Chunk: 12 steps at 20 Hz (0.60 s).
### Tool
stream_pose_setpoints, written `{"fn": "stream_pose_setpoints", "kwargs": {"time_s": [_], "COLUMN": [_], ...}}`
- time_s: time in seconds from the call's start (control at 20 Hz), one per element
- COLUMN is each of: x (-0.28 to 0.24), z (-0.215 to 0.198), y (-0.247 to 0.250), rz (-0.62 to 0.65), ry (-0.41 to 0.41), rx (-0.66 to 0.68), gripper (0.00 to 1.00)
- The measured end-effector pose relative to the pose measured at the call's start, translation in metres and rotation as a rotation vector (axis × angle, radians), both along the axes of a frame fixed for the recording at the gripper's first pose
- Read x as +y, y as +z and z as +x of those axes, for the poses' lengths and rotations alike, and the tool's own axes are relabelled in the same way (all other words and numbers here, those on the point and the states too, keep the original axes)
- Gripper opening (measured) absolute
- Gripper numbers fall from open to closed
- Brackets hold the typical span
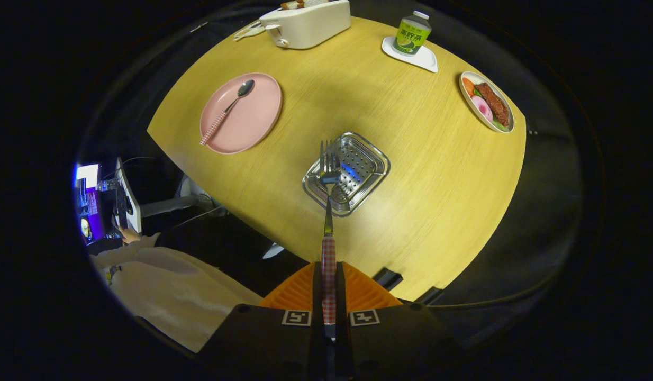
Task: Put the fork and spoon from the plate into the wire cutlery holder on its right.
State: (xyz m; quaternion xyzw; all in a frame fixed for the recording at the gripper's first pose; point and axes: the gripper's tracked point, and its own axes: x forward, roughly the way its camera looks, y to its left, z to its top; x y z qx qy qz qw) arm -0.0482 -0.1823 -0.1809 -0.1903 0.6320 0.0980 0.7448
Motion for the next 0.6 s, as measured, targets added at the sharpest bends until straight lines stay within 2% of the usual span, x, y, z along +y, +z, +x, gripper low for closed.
{"fn": "stream_pose_setpoints", "kwargs": {"time_s": [0.6], "x": [-0.013], "z": [0.031], "y": [-0.027], "rz": [-0.072], "ry": [-0.056], "rx": [0.207], "gripper": [0.12]}}
